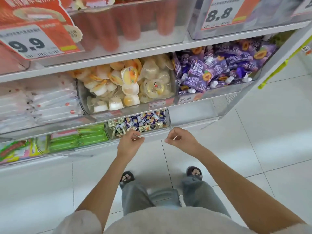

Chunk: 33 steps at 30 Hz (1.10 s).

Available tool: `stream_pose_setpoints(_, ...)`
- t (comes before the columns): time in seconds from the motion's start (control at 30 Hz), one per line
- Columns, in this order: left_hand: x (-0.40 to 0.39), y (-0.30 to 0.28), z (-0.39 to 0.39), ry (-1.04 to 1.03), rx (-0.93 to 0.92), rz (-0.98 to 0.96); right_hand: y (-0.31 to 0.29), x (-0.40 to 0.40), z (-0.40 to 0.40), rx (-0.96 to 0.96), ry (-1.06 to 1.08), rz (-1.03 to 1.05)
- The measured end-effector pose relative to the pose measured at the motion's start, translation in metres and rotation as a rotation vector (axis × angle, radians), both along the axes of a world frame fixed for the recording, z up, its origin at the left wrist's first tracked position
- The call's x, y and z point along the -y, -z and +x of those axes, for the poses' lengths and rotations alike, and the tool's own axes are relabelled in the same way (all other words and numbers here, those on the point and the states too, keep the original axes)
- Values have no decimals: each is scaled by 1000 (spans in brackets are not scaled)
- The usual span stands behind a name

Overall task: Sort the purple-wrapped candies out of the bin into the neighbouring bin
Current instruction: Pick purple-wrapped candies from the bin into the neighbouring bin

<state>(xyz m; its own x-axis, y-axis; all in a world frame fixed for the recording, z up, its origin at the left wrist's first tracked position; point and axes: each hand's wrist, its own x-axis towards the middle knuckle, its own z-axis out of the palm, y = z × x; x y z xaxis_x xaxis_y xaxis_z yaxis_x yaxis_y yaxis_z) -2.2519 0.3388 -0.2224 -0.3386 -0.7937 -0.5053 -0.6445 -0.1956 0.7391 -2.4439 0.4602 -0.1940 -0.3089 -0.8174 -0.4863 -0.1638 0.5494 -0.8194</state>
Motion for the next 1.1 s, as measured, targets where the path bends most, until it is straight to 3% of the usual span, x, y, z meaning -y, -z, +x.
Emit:
stream_pose_setpoints(0.17, 23, 55, -18, 119, 134, -147, 73, 33, -16, -93, -152, -10)
stream_pose_setpoints(0.3, 55, 110, -29, 399, 296, -478, 136, 79, -22, -266, -218, -72)
stream_pose_setpoints(0.4, 79, 156, -41, 624, 454, -718, 182, 115, -28, -505, -335, -80)
stream_pose_setpoints(0.5, 94, 199, -47, 655, 475, -853, 222, 145, -26, -690, -416, -139)
stream_pose_setpoints(0.6, 106, 228, -48, 520, 381, -1030, 245, 168, -26, -761, -419, -204)
stream_pose_setpoints(0.77, 110, 240, -57, 415, 224, -1097, 257, 179, -27, -884, -436, -445)
stream_pose_setpoints(0.93, 107, 229, -65, 539, 435, -1221, 260, 169, -19, -964, -427, -584)
stream_pose_setpoints(1.1, 109, 205, -71, 481, 283, -995, 242, 168, -19, -785, -434, -547)
